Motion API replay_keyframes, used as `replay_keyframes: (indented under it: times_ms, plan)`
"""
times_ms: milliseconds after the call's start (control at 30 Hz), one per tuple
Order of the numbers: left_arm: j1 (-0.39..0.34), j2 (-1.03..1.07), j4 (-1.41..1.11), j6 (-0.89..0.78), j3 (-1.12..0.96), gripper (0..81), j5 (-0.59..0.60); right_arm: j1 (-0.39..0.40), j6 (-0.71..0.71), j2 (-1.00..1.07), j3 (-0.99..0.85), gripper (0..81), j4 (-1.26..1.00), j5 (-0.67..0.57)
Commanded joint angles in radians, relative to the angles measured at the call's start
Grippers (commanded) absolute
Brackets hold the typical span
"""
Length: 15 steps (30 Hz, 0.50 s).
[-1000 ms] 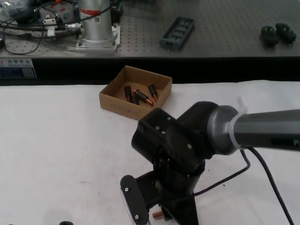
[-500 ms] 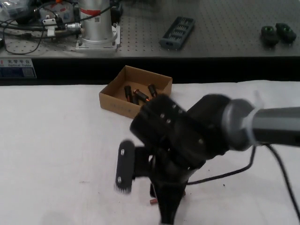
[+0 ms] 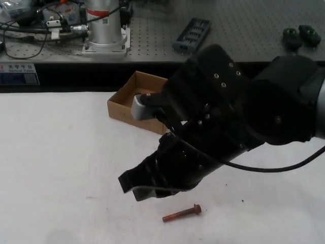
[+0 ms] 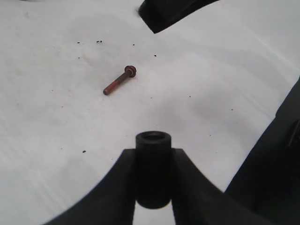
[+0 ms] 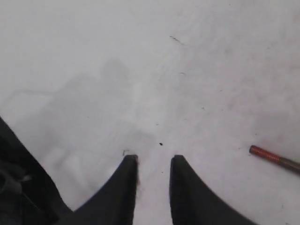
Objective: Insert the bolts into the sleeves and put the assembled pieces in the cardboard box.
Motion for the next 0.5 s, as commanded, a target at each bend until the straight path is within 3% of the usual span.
replay_keyframes:
  times_ms: [0,267,467]
  plan:
    - [-0.002,-0.007,-0.005,0.012,0.002,0.7,0.001,0.002,0.059,-0.015,-0.007,17.4,0.020,0.055]
    - [-0.002,-0.007,-0.005,0.012,0.002,0.7,0.001,-0.001,0.228,-0.062,0.170,40.9,0.072,0.125]
    - [-0.002,-0.007,-0.007,0.012,0.002,0.7,0.001,-0.001,0.552,-0.252,0.407,42.9,-0.322,0.244]
